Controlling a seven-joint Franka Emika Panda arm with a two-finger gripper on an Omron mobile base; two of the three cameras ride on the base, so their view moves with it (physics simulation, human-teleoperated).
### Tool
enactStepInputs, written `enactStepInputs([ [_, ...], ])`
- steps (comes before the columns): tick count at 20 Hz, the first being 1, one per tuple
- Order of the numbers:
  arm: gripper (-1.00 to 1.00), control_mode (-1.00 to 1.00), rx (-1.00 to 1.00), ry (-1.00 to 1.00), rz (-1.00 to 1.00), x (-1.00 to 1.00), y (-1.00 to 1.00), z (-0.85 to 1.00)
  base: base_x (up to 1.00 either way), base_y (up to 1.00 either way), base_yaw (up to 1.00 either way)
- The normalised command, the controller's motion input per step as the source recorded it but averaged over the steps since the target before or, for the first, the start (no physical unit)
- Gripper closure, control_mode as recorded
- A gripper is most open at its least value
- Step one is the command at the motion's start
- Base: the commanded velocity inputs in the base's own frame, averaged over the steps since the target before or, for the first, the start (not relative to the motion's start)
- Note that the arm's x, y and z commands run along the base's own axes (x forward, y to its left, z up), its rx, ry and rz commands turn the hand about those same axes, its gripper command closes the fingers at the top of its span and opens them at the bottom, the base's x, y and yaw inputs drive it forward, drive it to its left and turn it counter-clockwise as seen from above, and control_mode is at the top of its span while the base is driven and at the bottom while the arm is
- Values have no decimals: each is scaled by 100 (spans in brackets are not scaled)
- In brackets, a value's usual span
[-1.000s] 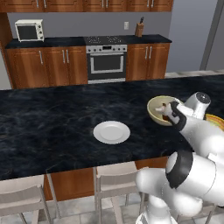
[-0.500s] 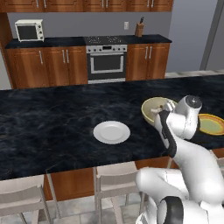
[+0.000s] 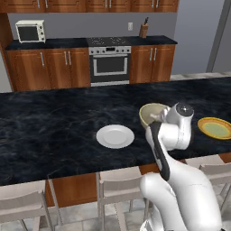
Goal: Pick the chicken drumstick and mushroom from their plates and place them in the bowl. Then put the bowl in the fridge.
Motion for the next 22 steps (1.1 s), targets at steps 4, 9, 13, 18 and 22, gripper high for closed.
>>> enactStepInputs([
  [4,100,-100,27,0,-25,-8,43,1,0,0,0],
  [9,100,-100,14,0,-16,0,22,0,0,0,0],
  [13,100,-100,0,0,0,1,2,3,0,0,0],
  [18,100,-100,0,0,0,0,0,0,0,0,0],
  [22,100,-100,0,0,0,0,0,0,0,0,0],
])
